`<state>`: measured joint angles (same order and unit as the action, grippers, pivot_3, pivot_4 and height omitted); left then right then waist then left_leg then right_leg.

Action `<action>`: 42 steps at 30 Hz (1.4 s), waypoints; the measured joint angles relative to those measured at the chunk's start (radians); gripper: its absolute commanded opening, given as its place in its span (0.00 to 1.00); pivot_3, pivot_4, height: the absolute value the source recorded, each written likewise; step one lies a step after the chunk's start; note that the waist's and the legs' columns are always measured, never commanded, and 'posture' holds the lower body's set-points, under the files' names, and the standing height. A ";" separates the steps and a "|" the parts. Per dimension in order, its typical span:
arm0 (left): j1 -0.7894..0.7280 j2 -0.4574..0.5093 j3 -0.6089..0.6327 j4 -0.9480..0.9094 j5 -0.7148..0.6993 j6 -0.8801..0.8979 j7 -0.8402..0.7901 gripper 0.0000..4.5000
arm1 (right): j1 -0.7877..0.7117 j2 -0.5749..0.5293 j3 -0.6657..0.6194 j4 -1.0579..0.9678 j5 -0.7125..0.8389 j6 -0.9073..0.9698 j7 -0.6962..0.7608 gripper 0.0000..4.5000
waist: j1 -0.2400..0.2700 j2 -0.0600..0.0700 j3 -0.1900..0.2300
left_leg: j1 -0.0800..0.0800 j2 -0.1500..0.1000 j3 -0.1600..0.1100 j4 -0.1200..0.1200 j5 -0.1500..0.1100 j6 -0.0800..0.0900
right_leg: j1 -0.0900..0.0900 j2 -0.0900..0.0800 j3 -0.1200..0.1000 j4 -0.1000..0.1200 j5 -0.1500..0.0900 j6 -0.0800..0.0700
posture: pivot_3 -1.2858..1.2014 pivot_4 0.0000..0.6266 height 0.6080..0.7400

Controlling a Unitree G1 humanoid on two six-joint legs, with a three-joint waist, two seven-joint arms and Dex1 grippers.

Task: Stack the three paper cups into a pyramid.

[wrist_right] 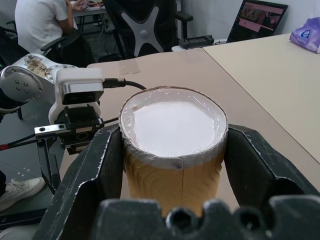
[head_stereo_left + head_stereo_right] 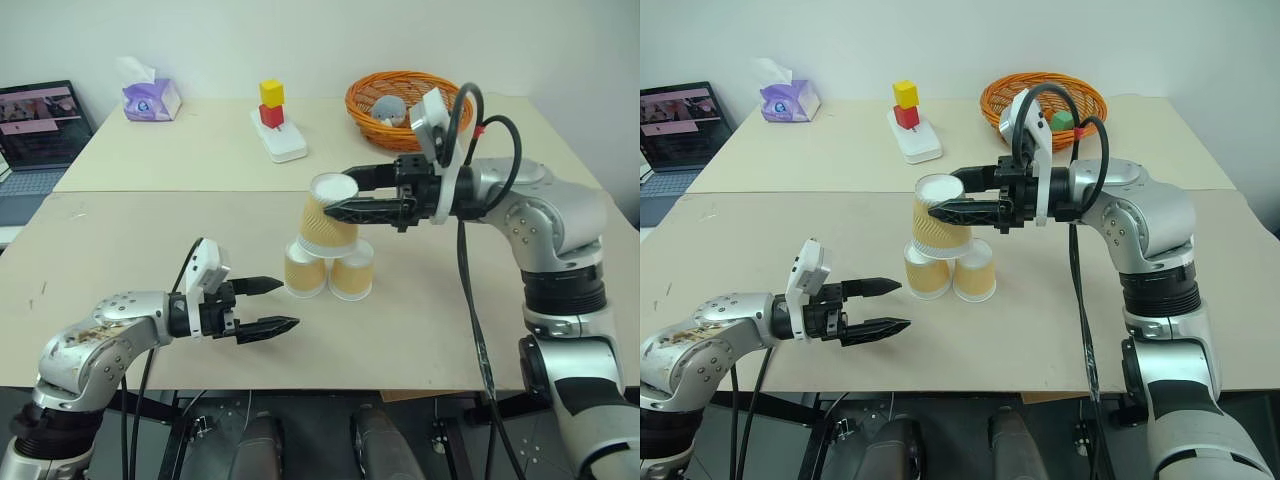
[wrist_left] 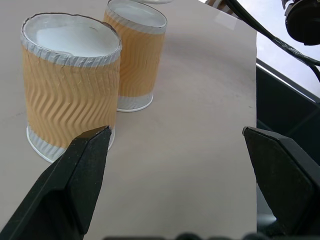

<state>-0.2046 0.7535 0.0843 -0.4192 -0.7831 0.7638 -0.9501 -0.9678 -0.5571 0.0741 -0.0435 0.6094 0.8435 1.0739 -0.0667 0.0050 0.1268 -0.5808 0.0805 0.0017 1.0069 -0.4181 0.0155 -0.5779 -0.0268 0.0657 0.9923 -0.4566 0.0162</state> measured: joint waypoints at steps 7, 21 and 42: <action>-0.001 -0.001 0.000 0.000 0.000 0.000 0.005 1.00 | 0.011 0.000 0.020 -0.001 -0.017 -0.011 0.001 0.61 | 0.000 0.000 0.000 | 0.000 0.000 0.000 0.000 0.000 0.000 | 0.000 0.000 0.000 0.000 0.000 0.000 | 0.52 0.24 0.33; -0.011 -0.003 0.006 0.000 -0.004 0.000 0.022 1.00 | 0.039 0.006 0.028 0.013 -0.041 -0.060 -0.004 0.99 | 0.000 0.000 0.000 | 0.000 0.000 0.000 0.000 0.000 0.000 | 0.000 0.000 0.000 0.000 0.000 0.000 | 0.52 0.24 0.33; 0.015 -0.092 0.259 -0.032 -0.252 0.080 0.253 1.00 | 0.205 -0.170 -0.306 0.075 0.049 -0.123 -0.058 0.99 | 0.014 -0.001 0.000 | 0.000 0.001 -0.001 0.000 0.000 0.000 | 0.002 0.000 0.000 -0.002 0.000 0.000 | 0.52 0.24 0.33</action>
<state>-0.1900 0.6612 0.3437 -0.4514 -1.0354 0.8438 -0.6971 -0.7630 -0.7268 -0.2317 0.0314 0.6581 0.7208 1.0160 -0.0522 0.0040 0.1272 -0.5808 0.0816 0.0007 1.0069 -0.4182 0.0156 -0.5763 -0.0272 0.0656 0.9906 -0.4566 0.0164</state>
